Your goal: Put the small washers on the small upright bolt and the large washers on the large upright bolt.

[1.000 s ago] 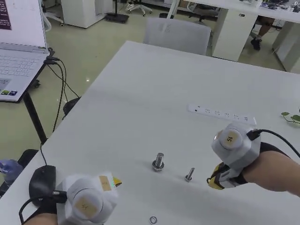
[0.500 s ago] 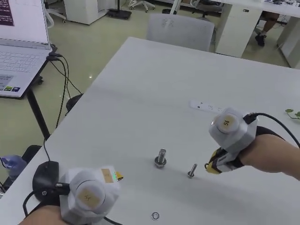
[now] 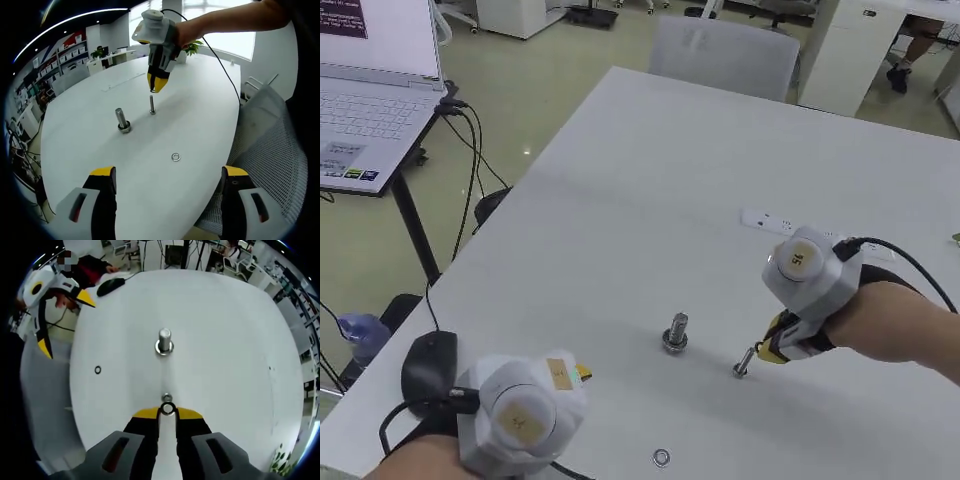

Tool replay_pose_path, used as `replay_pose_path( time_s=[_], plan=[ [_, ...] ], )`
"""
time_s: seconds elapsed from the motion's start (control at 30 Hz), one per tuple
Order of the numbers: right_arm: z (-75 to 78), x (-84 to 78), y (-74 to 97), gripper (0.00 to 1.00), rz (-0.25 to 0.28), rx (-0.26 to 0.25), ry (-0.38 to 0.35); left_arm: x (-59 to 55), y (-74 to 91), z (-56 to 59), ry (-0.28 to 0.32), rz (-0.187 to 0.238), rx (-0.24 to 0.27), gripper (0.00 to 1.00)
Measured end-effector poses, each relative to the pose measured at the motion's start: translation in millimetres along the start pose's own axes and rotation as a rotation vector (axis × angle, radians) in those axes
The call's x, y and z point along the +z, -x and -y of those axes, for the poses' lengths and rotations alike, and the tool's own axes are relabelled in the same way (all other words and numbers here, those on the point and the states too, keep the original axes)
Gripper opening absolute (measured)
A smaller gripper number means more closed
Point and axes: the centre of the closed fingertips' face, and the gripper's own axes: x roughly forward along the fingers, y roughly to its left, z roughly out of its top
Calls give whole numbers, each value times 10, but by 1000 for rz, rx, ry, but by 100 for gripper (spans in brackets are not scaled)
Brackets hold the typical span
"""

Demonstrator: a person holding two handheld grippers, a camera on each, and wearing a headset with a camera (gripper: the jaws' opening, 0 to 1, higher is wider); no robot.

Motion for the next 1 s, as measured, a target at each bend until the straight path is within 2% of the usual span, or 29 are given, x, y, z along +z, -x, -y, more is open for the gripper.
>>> replay_pose_path(
  time_s=[0.3, 0.77, 0.9, 1.0],
  plan=[
    [12, 44, -103, 12, -10, 8, 25, -41, -24, -4, -3, -12, -9, 85],
    [25, -17, -236, 12, -46, 27, 29, -93, -43, -22, 3, -31, -18, 83],
    [32, -37, -285, 12, -51, 34, 30, -72, -28, -41, 10, -19, -15, 82],
    [38, -48, -329, 12, -57, 36, 36, -89, -30, -51, 4, -27, -12, 82]
  ],
)
